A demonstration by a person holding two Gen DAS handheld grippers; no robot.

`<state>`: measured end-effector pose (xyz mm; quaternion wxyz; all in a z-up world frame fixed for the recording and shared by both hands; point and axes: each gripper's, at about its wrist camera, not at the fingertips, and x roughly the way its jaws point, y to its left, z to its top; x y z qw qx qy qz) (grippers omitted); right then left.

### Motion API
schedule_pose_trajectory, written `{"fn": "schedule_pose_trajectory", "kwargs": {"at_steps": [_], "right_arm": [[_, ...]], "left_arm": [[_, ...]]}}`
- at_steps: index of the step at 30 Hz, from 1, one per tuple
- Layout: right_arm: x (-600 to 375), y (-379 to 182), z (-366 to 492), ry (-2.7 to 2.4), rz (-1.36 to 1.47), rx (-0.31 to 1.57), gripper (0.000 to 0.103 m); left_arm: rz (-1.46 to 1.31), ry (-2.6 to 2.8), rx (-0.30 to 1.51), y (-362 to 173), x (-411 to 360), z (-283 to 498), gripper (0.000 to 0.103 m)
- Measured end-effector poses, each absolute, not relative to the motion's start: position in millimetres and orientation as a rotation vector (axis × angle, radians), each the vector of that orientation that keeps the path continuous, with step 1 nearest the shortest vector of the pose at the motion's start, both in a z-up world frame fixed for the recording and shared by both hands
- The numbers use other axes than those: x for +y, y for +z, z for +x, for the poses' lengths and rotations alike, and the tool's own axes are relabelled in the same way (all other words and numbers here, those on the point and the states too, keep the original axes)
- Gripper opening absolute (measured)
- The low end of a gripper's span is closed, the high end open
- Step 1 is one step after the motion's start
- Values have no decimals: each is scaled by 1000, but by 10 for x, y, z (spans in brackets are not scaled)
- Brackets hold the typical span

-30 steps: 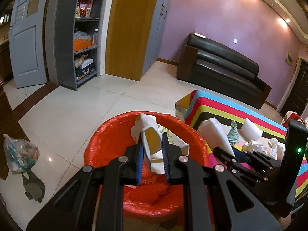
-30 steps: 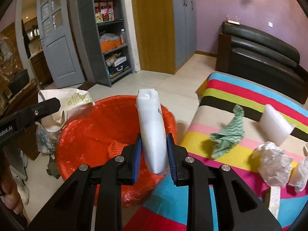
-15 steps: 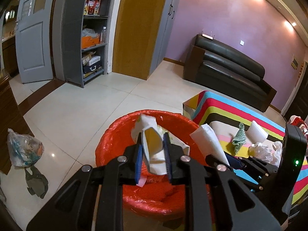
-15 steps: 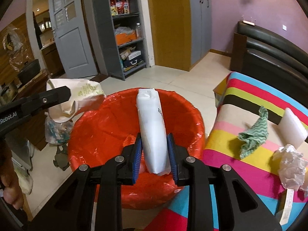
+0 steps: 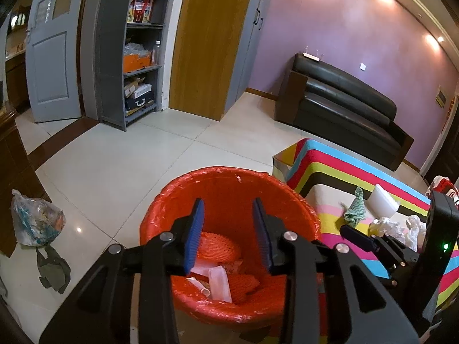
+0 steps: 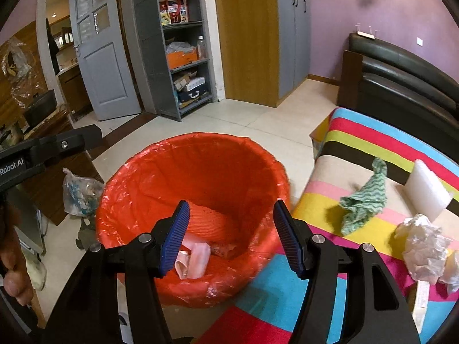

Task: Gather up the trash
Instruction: 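Move both open tools back over the table toward the green cloth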

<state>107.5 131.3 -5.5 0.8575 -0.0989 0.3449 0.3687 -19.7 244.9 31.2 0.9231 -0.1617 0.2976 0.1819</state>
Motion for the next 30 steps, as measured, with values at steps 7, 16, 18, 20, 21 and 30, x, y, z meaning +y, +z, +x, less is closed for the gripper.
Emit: {"fn": "schedule_pose_trajectory", "kwargs": {"at_steps": [7,16,18,20,21,30], "right_arm": [[1060,-5,1215,725,-188,720,59],[720,22,1370,664,-179,718,59],[625,32,1404,650,-177,717,59],[553,36,1426,638,-175,716,59],[497,43,1449,629,-172,716,59],[83,108,1583,574,-152,708,59]], "left_arm": [[-306,342,622,286,2295,-60,44],[-310,288,634,229,2058,197,52],[-303,275,639,211,1987,269,52],[-298,262,643,189,1919,330,52],[-296,255,646,176,1875,374,52],[-292,196,662,83,1561,690,52]]}}
